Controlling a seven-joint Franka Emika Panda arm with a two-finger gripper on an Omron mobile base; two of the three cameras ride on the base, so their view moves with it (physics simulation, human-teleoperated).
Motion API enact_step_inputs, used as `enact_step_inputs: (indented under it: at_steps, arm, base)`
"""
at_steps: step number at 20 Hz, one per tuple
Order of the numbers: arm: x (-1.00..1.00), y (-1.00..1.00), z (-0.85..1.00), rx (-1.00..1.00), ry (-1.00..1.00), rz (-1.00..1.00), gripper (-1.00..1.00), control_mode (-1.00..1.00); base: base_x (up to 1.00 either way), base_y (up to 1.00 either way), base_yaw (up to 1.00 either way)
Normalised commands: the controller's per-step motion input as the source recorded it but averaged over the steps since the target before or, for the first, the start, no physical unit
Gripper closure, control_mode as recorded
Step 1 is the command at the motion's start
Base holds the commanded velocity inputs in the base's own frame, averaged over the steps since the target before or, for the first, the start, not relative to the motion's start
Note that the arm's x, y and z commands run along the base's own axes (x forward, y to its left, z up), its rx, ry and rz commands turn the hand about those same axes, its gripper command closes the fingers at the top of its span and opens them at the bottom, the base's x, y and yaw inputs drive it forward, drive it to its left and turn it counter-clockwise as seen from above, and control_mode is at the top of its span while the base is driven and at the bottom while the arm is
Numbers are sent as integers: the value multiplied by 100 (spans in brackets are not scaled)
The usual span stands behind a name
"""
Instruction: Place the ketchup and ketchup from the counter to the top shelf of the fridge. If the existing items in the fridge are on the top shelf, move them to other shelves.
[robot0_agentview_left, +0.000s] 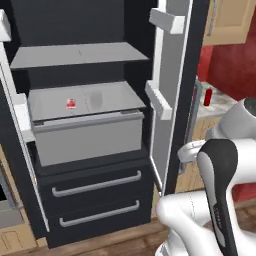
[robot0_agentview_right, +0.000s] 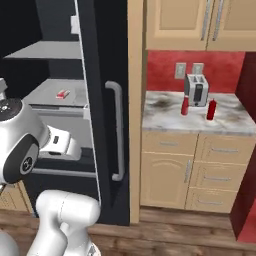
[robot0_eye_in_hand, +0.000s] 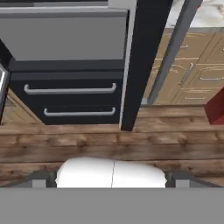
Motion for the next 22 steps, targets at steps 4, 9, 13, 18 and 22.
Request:
enact_step_inputs:
  at_steps: [4,9,13,18,22]
  arm:
    - [0,0,0,0,0,0,-100,100]
    - [0,0,0,0,0,0,-100,100]
    - [0,0,0,0,0,0,-100,100]
    - [0,0,0,0,0,0,-100,100]
    - [0,0,0,0,0,0,-100,100]
  base:
    - [0,-100,-18]
    - [47,-100,-11]
    - [89,-76,-2]
    - [87,-54,0]
    - [57,-57,0]
